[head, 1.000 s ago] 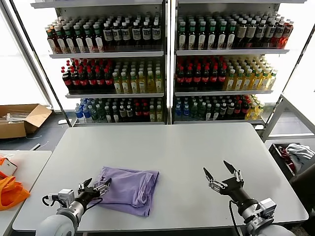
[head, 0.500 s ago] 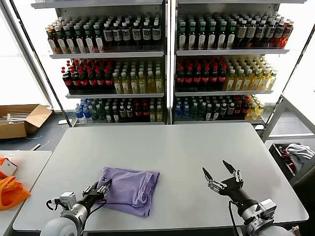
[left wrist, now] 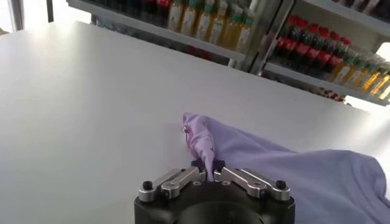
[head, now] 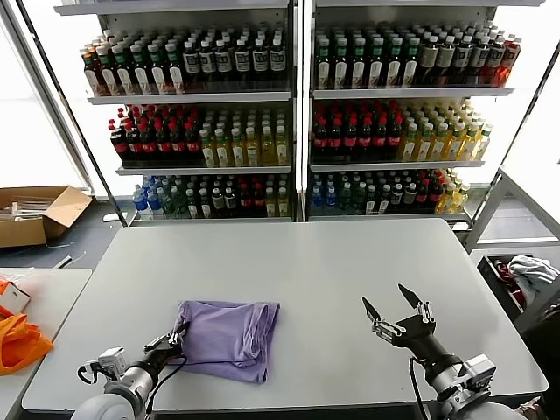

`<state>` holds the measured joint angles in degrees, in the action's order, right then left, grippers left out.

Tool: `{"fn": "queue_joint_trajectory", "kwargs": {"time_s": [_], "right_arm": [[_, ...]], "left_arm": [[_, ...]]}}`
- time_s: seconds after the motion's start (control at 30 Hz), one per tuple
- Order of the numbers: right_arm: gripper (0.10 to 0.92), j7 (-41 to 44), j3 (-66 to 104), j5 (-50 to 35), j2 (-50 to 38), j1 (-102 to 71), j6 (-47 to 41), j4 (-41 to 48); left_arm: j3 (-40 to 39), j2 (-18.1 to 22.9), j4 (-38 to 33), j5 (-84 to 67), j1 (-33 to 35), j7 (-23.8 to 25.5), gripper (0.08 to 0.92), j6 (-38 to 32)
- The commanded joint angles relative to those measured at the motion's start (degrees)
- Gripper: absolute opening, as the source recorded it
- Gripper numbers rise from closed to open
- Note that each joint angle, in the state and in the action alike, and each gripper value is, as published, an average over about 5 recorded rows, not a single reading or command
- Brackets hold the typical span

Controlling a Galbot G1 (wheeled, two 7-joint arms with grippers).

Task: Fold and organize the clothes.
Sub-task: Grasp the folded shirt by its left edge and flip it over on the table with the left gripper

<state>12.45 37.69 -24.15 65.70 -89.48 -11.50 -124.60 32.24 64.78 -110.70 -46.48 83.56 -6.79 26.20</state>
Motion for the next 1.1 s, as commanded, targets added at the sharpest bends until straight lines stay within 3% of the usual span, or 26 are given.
{"fn": "queue_joint_trajectory", "kwargs": {"time_s": [0.03, 0.33, 0.57, 0.63, 0.7, 0.83, 0.97, 1.1], "right_arm": [[0.823, 0.13, 0.16, -0.58, -0.26, 0.01, 0.12, 0.34], [0.823, 0.57, -0.95, -1.14, -0.54, 1.3, 0.94, 2.27], [0.823, 0.71, -2.5, -2.65, -0.77, 3.37, 1.24, 3.75], [0.823, 0.79, -2.82, -2.86, -1.18, 3.4, 1.34, 3.99], [0.823, 0.88, -3.03, -2.81, -1.43, 3.21, 1.45, 4.17], [0.823, 1.0, -3.09, -2.78, -1.46, 2.17, 1.65, 4.31], [0.823, 0.73, -3.51, -1.85, -1.06, 1.69, 1.29, 4.05], [0.823, 0.25, -3.48, -0.72, -0.73, 0.68, 0.44, 2.28]], "left_arm": [[14.89, 0.07, -0.49, -5.55, 1.83, -0.16, 0.122, -1.16], [33.63, -10.71, 2.1, -12.26, 1.98, 0.01, 0.122, -1.09], [34.15, -16.31, -3.8, -14.92, 3.21, -1.77, 0.122, 0.42], [29.46, -15.73, -8.82, -14.87, 3.28, -3.69, 0.122, 1.1], [19.88, -14.34, -14.54, -14.5, 2.9, -6.49, 0.122, 1.97], [-6.59, -11.35, -19.97, -12.62, -3.29, -12.28, 0.122, 3.85], [-31.29, -5.51, -12.79, -13.98, -15.78, -15.08, 0.122, 5.37], [-42.77, 2.53, -1.39, -17.15, -25.39, -16.79, 0.122, 5.18]]}}
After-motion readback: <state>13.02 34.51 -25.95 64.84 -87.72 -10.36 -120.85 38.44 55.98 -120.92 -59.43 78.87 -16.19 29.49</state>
